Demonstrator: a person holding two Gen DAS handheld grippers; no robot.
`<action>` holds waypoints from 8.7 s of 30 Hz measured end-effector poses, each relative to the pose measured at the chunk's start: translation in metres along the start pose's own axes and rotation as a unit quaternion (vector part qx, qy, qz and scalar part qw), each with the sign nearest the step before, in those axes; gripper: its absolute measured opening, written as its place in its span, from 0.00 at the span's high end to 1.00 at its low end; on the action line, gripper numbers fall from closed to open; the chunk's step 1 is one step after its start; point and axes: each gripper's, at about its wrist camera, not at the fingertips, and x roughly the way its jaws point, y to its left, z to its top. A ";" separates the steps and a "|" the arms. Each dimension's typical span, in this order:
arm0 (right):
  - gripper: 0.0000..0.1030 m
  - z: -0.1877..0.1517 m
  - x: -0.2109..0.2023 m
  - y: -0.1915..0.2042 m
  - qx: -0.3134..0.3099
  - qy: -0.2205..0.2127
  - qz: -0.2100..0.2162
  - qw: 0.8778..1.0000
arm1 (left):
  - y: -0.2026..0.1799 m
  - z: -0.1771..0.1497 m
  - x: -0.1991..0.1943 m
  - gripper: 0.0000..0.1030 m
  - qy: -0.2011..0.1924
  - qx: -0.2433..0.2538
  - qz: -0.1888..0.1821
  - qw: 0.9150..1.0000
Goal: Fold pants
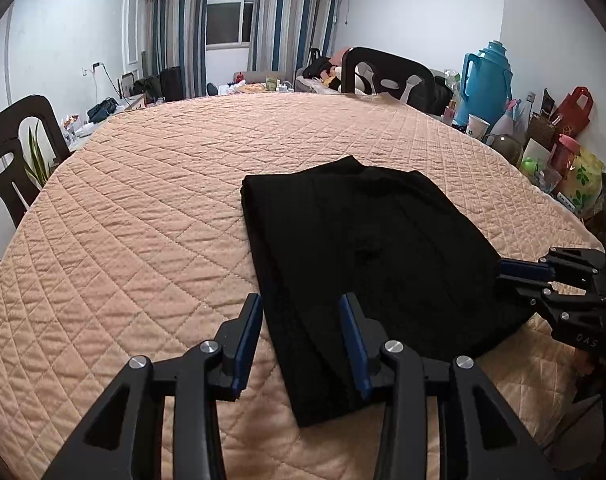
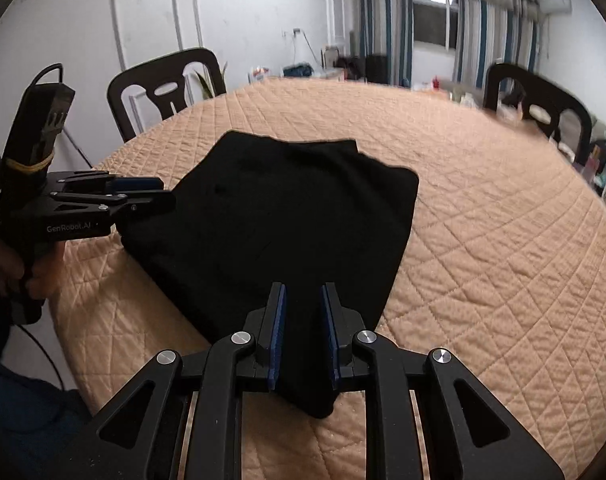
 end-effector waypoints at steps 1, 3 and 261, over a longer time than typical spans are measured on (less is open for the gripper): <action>0.82 0.000 0.000 0.000 0.001 0.000 -0.001 1.000 | 0.000 -0.001 0.000 0.58 -0.001 -0.002 0.000 1.000; 0.82 0.000 0.001 -0.001 0.006 -0.001 -0.001 1.000 | 0.001 -0.002 0.000 0.58 -0.004 -0.004 0.000 1.000; 0.65 0.054 0.076 0.006 0.008 0.067 -0.052 0.996 | 0.064 0.024 0.056 0.15 0.062 -0.038 0.095 0.993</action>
